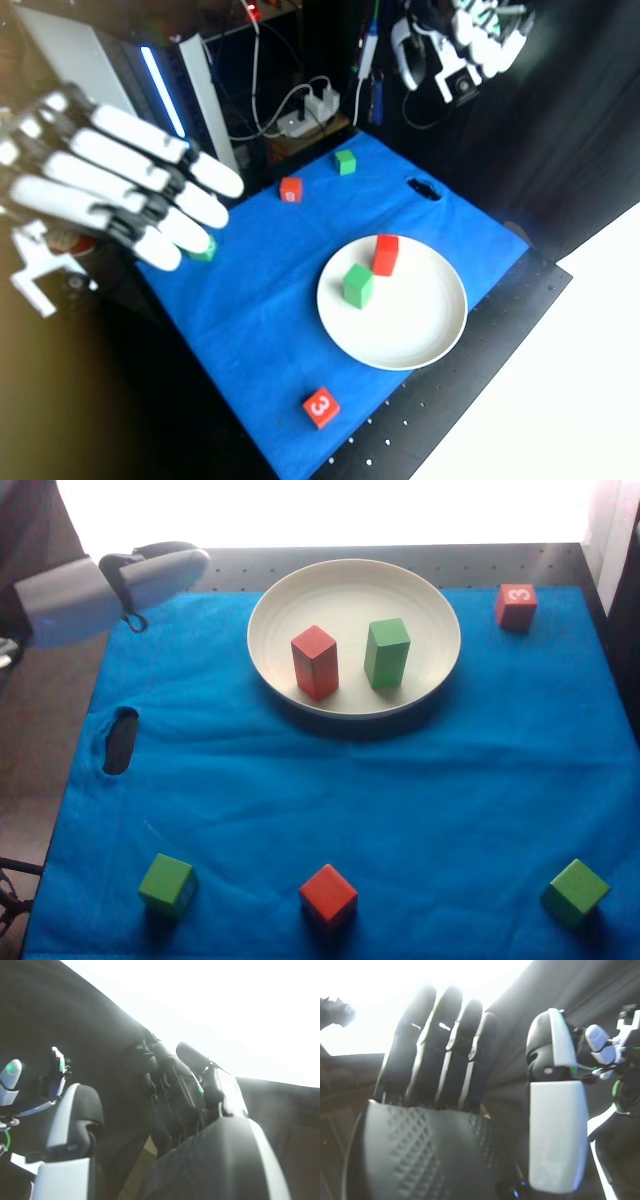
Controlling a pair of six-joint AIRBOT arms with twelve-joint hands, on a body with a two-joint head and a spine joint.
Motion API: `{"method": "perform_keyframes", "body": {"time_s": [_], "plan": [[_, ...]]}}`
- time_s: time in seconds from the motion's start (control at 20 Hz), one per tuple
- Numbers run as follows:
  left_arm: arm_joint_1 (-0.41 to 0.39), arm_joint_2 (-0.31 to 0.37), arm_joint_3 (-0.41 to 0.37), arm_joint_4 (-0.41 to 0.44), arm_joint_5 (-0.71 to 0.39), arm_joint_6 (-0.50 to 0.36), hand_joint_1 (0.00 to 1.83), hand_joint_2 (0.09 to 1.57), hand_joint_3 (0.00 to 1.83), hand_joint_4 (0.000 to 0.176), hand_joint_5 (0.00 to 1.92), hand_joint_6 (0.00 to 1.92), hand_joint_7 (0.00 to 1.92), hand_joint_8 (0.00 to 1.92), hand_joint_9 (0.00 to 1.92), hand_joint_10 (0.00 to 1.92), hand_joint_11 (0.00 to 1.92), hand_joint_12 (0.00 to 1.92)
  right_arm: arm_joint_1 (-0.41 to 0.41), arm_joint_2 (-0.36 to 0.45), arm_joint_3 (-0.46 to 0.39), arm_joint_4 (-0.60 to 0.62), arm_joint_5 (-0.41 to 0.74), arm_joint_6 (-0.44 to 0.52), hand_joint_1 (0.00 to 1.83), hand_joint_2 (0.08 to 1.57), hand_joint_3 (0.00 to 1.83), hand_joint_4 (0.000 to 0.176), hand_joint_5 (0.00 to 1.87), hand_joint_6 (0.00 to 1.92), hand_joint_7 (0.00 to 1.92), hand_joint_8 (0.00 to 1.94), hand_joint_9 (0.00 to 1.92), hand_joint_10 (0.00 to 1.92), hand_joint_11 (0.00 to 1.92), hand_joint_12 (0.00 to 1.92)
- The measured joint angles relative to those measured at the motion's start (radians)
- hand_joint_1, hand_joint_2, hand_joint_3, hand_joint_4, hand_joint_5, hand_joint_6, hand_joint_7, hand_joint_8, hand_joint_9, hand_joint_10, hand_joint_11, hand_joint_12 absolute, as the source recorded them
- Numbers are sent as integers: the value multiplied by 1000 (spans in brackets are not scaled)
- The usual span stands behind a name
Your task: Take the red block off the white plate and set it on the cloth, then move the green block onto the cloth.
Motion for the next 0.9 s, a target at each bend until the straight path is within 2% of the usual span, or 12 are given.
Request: {"method": "perform_keyframes", "body": {"time_s": [0.05,0.15,0.25,0.3,0.35,0.45,0.55,0.65,0.75,0.8,0.85,0.9], "plan": [[-4,-1,1,11,25,1,639,1121,0,42,565,10,553,3,542,0,556,50,0,0,0,0,2,0,1112,910,579,0,327,1157,382,1204,347,1530,363,1921],[-26,-1,1,21,73,35,686,1100,0,57,599,14,584,8,546,1,484,14,0,-2,0,-3,26,0,1115,851,587,0,274,1194,332,1246,288,1532,269,1921],[-64,-8,1,26,134,123,639,1087,0,86,455,0,464,0,431,0,396,0,7,-4,4,-16,77,-23,1094,715,535,0,319,1050,363,1100,305,1374,189,1844],[-76,-17,2,20,165,142,654,1085,0,92,432,0,460,3,428,3,409,8,19,-8,4,-18,107,-49,1131,679,573,0,302,1075,336,1121,278,1390,173,1866],[-86,-27,9,34,199,150,658,1077,0,87,433,2,479,10,443,9,426,16,35,-14,4,-21,135,-68,1135,614,687,0,294,1180,326,1243,298,1455,249,1910],[-109,-48,27,56,269,151,671,1067,0,56,449,8,488,11,442,8,362,0,55,-29,12,-37,168,-83,1167,560,790,0,252,1236,274,1399,268,1586,292,1921],[-135,-75,61,58,334,151,681,1043,0,43,488,21,507,16,464,16,390,17,64,-47,21,-42,203,-84,1169,548,728,0,310,1079,369,1223,312,1474,302,1890],[-165,-113,111,55,436,153,676,1022,0,49,484,16,447,0,392,0,328,0,72,-59,29,-41,243,-84,1165,631,558,0,335,914,389,1069,296,1358,242,1889],[-181,-137,134,61,483,153,722,1013,0,46,503,23,453,3,397,3,359,17,77,-61,29,-44,249,-83,1165,639,535,0,330,903,390,1116,296,1390,236,1906],[-196,-156,149,66,526,155,739,977,22,46,487,93,448,38,406,10,71,864,77,-63,29,-46,247,-84,1181,631,519,0,344,904,404,1140,319,1408,247,1894],[-205,-165,151,66,560,176,735,969,15,56,494,93,452,32,402,10,2,1202,77,-66,34,-46,251,-84,1240,650,475,0,343,897,370,1187,292,1453,182,1918],[-209,-168,151,68,580,195,735,969,15,56,494,93,452,32,402,10,2,1202,77,-67,35,-45,254,-84,1240,650,475,0,343,897,370,1187,292,1453,182,1918]]}}
